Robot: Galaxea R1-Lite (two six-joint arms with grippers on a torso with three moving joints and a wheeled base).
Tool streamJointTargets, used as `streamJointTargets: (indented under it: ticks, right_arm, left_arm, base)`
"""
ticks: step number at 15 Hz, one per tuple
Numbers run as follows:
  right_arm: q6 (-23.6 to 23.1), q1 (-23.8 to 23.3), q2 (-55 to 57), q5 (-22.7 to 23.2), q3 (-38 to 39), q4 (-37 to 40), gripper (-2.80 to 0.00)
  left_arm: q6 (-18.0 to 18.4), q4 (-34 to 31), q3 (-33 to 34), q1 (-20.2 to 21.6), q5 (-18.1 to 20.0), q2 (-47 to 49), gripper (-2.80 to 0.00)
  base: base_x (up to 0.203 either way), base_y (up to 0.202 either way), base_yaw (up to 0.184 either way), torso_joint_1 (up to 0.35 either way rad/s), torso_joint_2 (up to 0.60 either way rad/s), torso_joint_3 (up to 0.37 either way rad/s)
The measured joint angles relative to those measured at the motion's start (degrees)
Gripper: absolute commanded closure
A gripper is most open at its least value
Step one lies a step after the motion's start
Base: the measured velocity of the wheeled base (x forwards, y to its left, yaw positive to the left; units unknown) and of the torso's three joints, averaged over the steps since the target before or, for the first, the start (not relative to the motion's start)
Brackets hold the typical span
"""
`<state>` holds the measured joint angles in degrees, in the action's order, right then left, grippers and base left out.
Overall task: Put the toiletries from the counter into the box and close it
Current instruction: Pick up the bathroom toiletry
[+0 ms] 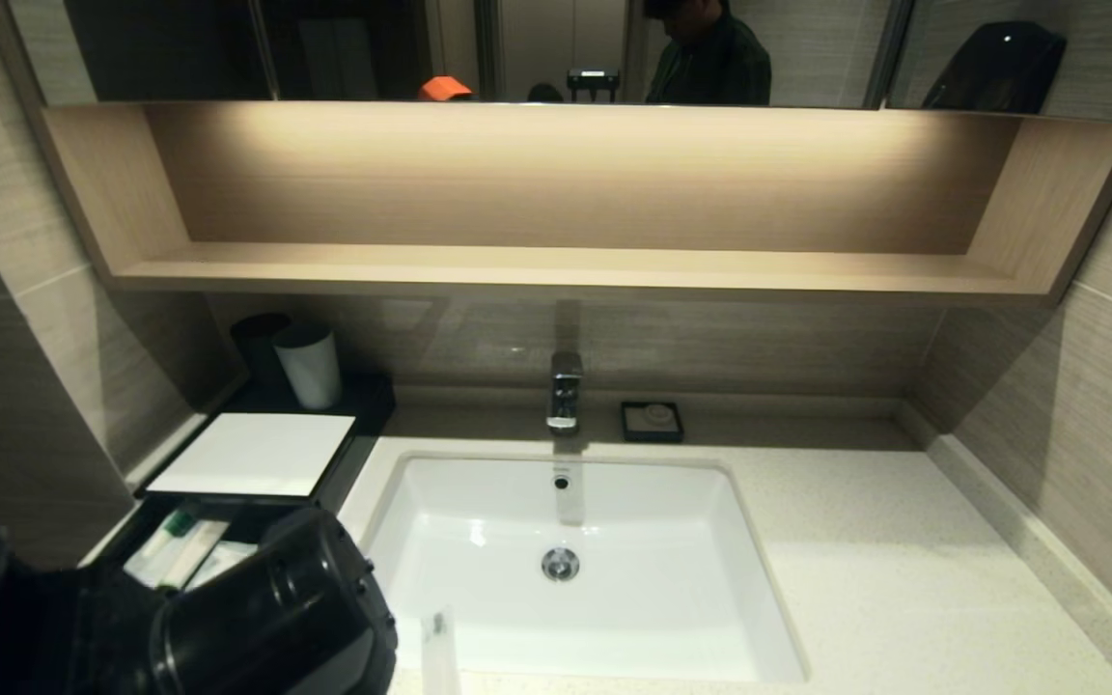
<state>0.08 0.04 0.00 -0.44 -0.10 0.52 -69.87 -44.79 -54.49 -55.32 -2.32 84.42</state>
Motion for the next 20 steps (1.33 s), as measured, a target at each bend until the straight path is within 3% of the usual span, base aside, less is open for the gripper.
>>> streamJointTargets:
  ticks: [5, 9, 20]
  right_arm:
    - [0.0, 0.0, 0.0, 0.0, 0.0, 0.0, 0.0]
    - [0.0, 0.0, 0.0, 0.0, 0.0, 0.0, 0.0]
    - [0.0, 0.0, 0.0, 0.0, 0.0, 0.0, 0.0]
  left_arm:
    - [4.0, -8.5, -12.2, 7.4, 0.2, 3.3, 0.0]
    - [7.0, -9.3, -19.3, 14.2, 2.3, 9.6, 0.0]
    - [7.4, -9.4, -31.1, 22.8, 9.6, 23.0, 0.0]
  base:
    - [0.0, 0.0, 0.0, 0.0, 0.0, 0.0]
    - [0.0, 0.0, 0.0, 0.0, 0.0, 0.0]
    - [0.0, 0.0, 0.0, 0.0, 0.0, 0.0]
